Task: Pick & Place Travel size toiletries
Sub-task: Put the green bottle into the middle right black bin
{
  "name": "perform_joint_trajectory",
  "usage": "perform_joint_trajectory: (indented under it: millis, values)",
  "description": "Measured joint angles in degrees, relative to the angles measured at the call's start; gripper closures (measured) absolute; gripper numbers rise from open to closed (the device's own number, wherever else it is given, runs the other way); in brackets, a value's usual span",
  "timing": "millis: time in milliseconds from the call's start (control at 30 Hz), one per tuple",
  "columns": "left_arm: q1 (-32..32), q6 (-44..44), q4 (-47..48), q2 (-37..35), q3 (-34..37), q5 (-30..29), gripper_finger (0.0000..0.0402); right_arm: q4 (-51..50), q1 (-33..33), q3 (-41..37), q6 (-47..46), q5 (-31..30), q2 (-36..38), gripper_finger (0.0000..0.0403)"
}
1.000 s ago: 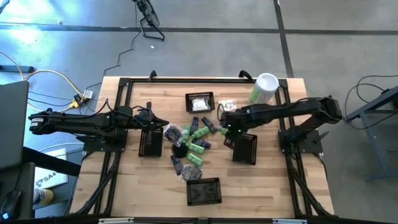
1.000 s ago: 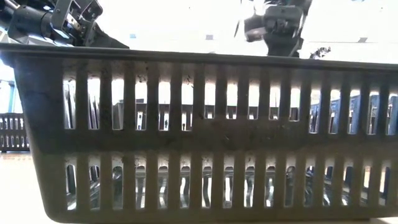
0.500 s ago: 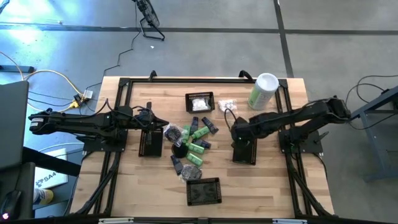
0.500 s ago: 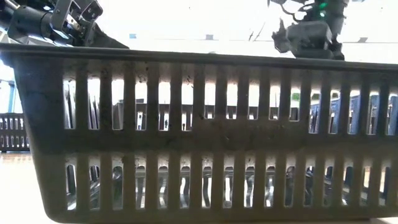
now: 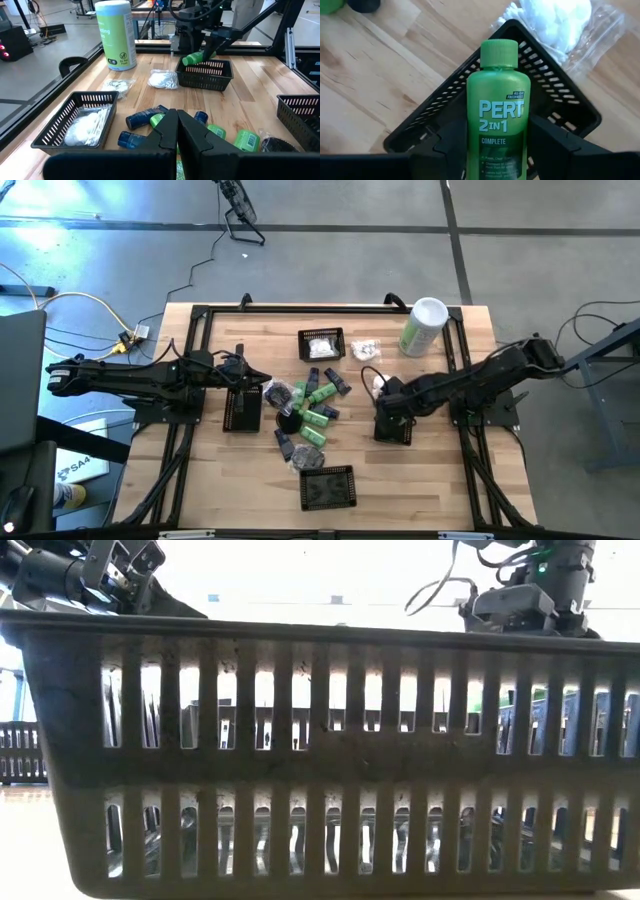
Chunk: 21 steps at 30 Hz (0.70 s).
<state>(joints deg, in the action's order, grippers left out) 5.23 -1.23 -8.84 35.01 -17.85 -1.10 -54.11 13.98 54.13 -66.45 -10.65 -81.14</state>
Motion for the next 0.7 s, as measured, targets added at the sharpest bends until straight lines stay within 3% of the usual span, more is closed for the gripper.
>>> perform_joint_trajectory:
  millis: [300, 700]
  values:
    - [0.0, 0.0, 0.0, 0.0, 0.0, 0.0, 0.0402, 0.9, 3.4, 0.0, -7.3, -4.4, 0.0, 0.0229]
    - [0.0, 0.0, 0.0, 0.0, 0.0, 0.0, 0.0402, 6.3, 4.4, -6.0, -12.4, -2.4, -0.1, 0.0229]
